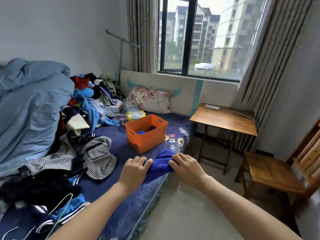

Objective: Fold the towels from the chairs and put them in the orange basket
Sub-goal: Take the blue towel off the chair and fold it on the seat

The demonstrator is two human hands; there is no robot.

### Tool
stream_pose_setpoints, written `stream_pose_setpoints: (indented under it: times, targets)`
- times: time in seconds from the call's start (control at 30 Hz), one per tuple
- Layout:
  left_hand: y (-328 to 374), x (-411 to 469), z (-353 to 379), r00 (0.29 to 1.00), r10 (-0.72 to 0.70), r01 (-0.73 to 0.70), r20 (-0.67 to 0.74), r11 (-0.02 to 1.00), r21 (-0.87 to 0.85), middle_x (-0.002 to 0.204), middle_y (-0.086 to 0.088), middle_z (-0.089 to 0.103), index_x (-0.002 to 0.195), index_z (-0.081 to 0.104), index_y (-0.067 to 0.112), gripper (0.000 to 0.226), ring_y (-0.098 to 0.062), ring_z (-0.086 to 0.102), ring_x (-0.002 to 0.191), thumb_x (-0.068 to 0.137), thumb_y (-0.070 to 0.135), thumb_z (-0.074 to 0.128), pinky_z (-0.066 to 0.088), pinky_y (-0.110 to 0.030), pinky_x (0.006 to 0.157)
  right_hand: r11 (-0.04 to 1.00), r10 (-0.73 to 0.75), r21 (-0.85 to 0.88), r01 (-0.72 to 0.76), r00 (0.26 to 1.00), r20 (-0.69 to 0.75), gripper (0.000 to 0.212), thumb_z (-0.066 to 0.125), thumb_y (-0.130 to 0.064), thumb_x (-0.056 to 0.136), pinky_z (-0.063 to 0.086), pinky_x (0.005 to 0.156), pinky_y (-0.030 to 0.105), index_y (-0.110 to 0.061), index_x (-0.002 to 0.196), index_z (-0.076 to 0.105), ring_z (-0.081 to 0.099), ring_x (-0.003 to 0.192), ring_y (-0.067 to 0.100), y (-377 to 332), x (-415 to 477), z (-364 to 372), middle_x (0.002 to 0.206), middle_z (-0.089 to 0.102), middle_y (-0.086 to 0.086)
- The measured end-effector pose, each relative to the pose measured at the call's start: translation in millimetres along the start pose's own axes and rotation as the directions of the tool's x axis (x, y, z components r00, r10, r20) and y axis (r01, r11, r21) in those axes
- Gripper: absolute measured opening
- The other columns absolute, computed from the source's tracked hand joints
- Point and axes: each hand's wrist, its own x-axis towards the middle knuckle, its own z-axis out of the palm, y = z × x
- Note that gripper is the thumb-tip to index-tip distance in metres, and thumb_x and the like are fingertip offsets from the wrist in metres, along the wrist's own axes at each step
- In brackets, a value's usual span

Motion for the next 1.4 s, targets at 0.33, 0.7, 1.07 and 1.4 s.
stream_pose_setpoints:
  times: [0.33, 0.7, 1.07, 1.4]
  targets:
    - [-35, 87, 120, 0.993, 0.112, -0.111, 0.023, 0.993, -0.045, 0.077, 0.002, 0.065, 0.101, 0.047, 0.018, 0.078, -0.018, 0.06, 0.058, 0.033, 0.021, 0.084, 0.047, -0.025, 0.049, 0.997, 0.019, 0.077, -0.024, 0.997, 0.073, 0.01, 0.052, -0.009, 0.073, 0.046, 0.052, 0.025, -0.015, 0.078, 0.058, 0.055, 0.062, 0.018, 78, -3, 112, 0.074, 0.059, 0.0]
    - [-10, 227, 235, 0.978, 0.159, -0.11, 0.138, 0.945, -0.307, 0.075, 0.005, 0.067, 0.099, 0.046, 0.021, 0.077, -0.015, 0.059, 0.054, 0.031, 0.026, 0.082, 0.04, -0.018, 0.044, 0.983, 0.143, 0.082, -0.162, 0.97, 0.198, 0.011, 0.047, -0.011, 0.074, 0.047, 0.053, 0.025, -0.016, 0.084, 0.047, 0.055, 0.065, 0.018, 203, -35, 208, 0.074, 0.06, 0.0]
    - [5, 373, 313, 0.979, 0.034, 0.027, 0.202, 0.955, -0.294, 0.074, 0.008, 0.065, 0.1, 0.046, 0.024, 0.078, -0.013, 0.06, 0.056, 0.03, 0.026, 0.082, 0.042, -0.018, 0.044, 0.988, 0.049, 0.129, -0.082, 0.968, 0.245, 0.014, 0.048, -0.014, 0.075, 0.05, 0.054, 0.024, -0.015, 0.089, 0.048, 0.062, 0.068, 0.02, 367, -38, 313, 0.08, 0.063, 0.002]
    - [-17, 459, 363, 0.918, -0.289, 0.33, 0.272, 0.936, -0.121, 0.077, 0.007, 0.065, 0.103, 0.046, 0.023, 0.086, -0.015, 0.061, 0.059, 0.027, 0.02, 0.087, 0.047, -0.023, 0.045, 0.937, -0.122, 0.344, 0.063, 0.981, 0.152, 0.016, 0.05, -0.012, 0.074, 0.051, 0.055, 0.026, -0.015, 0.087, 0.059, 0.059, 0.069, 0.02, 475, 16, 430, 0.082, 0.061, 0.002]
